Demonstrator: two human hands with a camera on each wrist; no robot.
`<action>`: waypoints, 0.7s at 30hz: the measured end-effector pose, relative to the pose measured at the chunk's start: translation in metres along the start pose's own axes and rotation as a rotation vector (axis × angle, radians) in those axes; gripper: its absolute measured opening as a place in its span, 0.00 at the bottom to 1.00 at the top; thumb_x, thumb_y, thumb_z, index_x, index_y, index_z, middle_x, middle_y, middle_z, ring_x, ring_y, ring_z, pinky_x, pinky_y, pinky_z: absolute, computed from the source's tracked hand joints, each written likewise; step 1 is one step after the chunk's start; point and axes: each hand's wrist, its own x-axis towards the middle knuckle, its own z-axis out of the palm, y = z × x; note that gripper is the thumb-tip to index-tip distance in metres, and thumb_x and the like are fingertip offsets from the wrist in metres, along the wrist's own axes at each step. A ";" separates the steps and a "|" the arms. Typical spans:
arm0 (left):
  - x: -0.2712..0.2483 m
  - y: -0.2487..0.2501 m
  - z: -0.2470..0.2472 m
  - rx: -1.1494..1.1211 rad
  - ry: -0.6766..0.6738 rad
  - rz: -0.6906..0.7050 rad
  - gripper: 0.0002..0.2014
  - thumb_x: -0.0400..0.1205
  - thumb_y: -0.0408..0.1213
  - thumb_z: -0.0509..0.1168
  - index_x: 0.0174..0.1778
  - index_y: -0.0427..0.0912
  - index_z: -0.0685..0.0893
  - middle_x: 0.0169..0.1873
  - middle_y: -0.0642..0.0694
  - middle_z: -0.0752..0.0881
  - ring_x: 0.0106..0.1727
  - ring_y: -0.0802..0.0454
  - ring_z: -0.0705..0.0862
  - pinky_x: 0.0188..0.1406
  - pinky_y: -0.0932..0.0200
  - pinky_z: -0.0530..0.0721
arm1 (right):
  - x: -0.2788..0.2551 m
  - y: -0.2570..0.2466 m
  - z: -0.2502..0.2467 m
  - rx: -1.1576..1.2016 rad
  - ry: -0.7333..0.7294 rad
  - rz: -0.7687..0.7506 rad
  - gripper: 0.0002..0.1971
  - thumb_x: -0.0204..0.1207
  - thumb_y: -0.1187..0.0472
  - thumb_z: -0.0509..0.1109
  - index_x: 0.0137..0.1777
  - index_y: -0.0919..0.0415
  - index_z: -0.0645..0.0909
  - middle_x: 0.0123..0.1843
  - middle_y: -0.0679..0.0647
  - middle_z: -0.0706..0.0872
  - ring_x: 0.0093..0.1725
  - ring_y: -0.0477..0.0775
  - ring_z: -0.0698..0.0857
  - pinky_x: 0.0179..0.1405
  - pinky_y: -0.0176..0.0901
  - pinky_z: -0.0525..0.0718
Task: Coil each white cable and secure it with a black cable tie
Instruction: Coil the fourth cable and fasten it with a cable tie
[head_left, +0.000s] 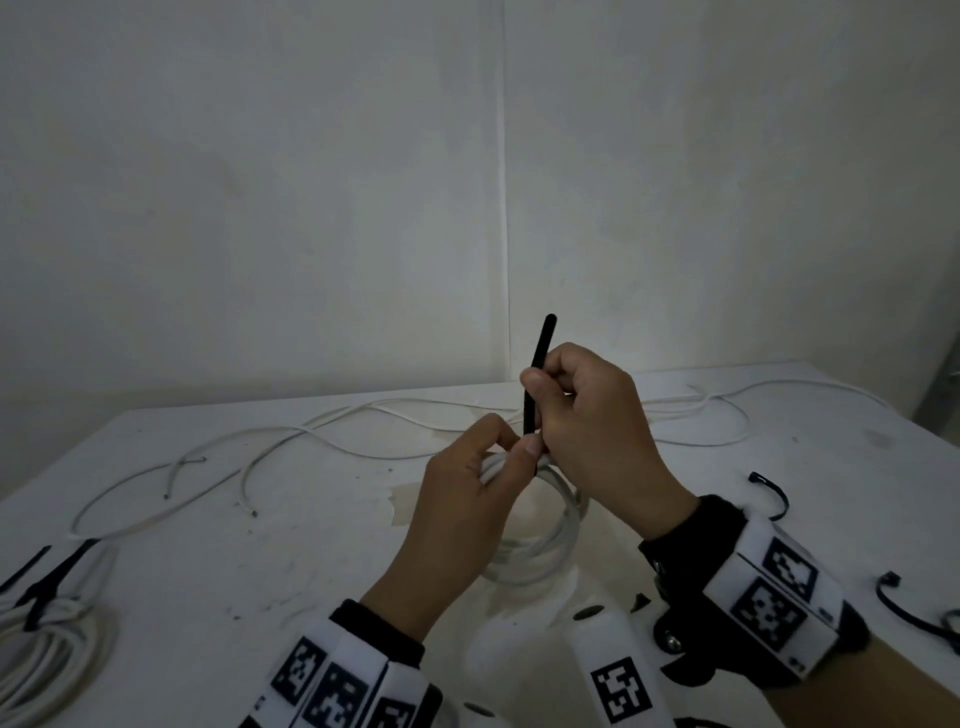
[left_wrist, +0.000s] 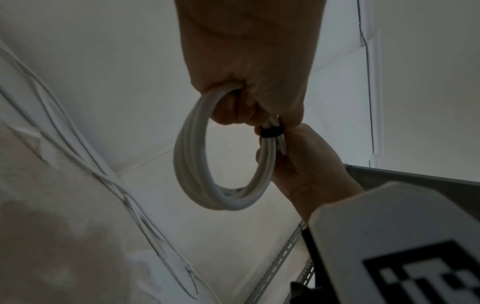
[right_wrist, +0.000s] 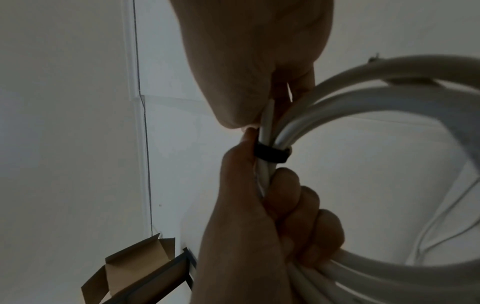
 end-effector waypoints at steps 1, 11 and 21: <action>0.001 0.000 -0.001 0.005 -0.002 0.000 0.15 0.80 0.36 0.63 0.27 0.48 0.73 0.14 0.58 0.75 0.18 0.63 0.70 0.21 0.74 0.63 | 0.001 0.000 0.000 0.002 0.006 0.007 0.15 0.78 0.63 0.66 0.31 0.53 0.70 0.29 0.54 0.80 0.31 0.60 0.83 0.32 0.46 0.80; 0.006 -0.010 -0.025 -0.279 0.103 -0.210 0.12 0.81 0.38 0.59 0.33 0.39 0.77 0.13 0.55 0.66 0.16 0.62 0.62 0.16 0.68 0.61 | -0.015 0.017 -0.009 0.099 -0.460 0.202 0.26 0.64 0.33 0.53 0.57 0.44 0.74 0.52 0.37 0.82 0.51 0.29 0.79 0.49 0.24 0.75; 0.004 -0.019 -0.046 -0.542 0.030 -0.399 0.18 0.81 0.46 0.54 0.44 0.35 0.81 0.23 0.46 0.80 0.24 0.53 0.81 0.28 0.61 0.84 | -0.024 0.016 0.012 0.393 -0.372 0.226 0.10 0.83 0.64 0.55 0.58 0.50 0.73 0.30 0.49 0.78 0.29 0.42 0.80 0.34 0.35 0.80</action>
